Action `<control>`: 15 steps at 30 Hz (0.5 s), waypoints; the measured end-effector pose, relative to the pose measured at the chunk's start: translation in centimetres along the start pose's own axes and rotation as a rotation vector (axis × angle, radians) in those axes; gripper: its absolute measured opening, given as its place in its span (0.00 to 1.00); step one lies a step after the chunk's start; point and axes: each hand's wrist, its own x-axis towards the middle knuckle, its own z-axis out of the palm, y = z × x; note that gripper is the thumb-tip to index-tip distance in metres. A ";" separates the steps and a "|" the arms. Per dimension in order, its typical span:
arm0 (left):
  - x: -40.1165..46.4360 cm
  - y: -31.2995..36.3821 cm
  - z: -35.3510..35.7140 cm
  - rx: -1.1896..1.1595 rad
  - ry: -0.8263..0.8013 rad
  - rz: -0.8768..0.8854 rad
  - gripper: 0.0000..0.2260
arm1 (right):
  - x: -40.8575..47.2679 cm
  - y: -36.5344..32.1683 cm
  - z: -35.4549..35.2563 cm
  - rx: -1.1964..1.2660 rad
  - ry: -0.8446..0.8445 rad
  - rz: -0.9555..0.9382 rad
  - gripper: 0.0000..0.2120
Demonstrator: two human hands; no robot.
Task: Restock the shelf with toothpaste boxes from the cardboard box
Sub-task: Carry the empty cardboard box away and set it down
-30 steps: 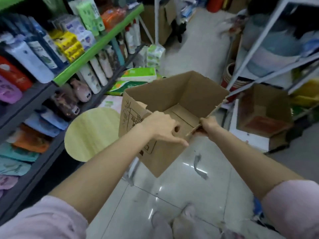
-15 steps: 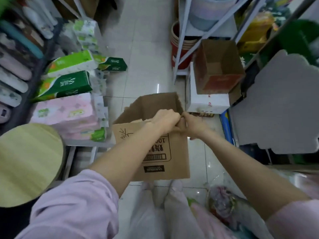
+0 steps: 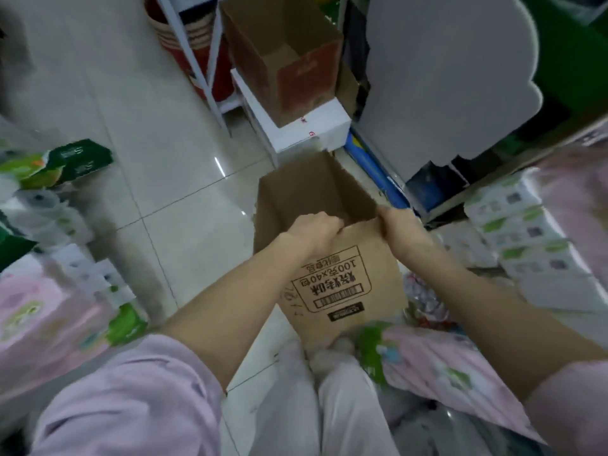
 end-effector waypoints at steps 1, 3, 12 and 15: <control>1.3 1.1 0.5 0.010 0.015 0.027 0.09 | -0.2 1.4 0.5 0.053 0.041 0.040 0.15; 4.1 3.8 1.9 0.002 0.035 0.071 0.07 | -0.5 4.1 2.0 0.256 0.106 0.147 0.18; 16.6 12.5 12.3 -0.095 0.026 0.210 0.06 | 2.8 17.2 11.1 1.093 0.221 0.578 0.10; 20.0 13.2 16.3 -0.125 -0.009 0.283 0.06 | 3.4 21.3 14.9 1.120 0.229 0.619 0.08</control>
